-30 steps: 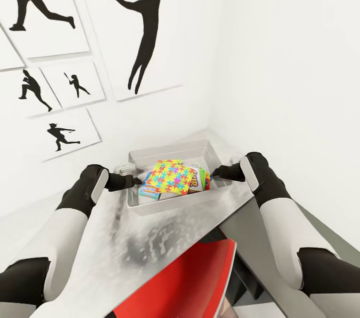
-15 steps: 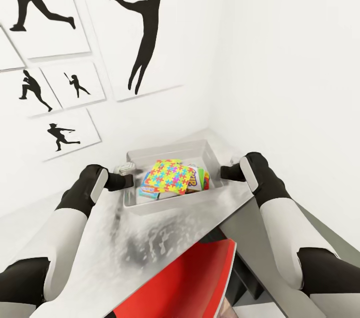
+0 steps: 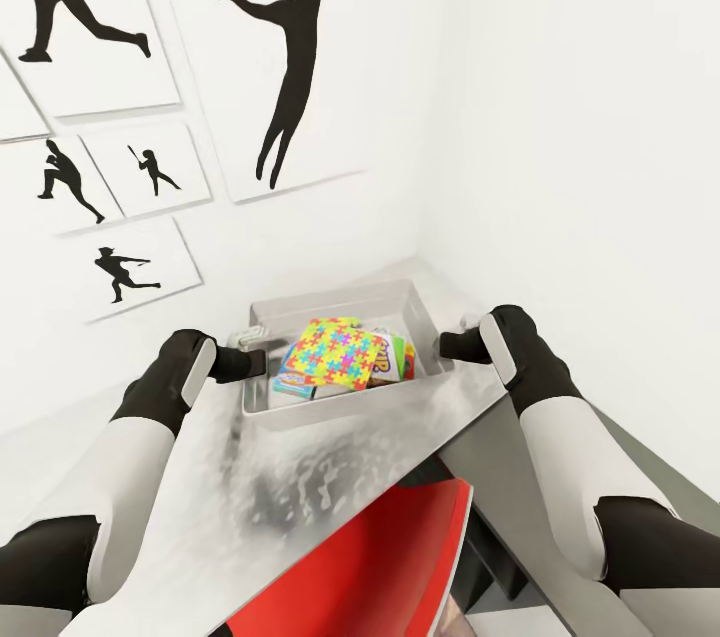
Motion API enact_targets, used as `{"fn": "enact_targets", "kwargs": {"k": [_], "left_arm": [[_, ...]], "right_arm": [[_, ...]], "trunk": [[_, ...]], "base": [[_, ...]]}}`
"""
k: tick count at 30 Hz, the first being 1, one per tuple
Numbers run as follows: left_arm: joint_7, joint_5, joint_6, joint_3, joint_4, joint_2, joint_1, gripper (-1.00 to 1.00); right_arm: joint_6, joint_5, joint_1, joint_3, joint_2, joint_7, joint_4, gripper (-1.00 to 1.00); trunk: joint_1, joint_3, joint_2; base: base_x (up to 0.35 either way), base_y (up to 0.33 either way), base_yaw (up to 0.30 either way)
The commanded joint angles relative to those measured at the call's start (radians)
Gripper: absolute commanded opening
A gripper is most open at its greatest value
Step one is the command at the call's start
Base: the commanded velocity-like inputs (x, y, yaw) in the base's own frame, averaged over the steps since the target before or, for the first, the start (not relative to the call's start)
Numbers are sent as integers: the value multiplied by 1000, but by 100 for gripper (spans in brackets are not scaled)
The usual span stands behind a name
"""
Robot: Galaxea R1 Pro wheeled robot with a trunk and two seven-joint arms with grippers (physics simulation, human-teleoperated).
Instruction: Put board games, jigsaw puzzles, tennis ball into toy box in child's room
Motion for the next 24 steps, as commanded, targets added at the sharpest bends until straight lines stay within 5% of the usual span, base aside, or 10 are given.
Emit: {"fn": "enact_targets", "kwargs": {"k": [1, 24], "left_arm": [[-1, 13, 6, 2, 0, 0, -1, -100], [-5, 13, 7, 5, -1, 2, -1, -100]], "right_arm": [[3, -35, -1, -3, 1, -7, -1, -100], [3, -35, 1, -2, 3, -6, -7, -100]], "trunk": [[1, -2, -2], [1, -1, -2]], "base": [[-73, 0, 0], [-281, 65, 0]]}}
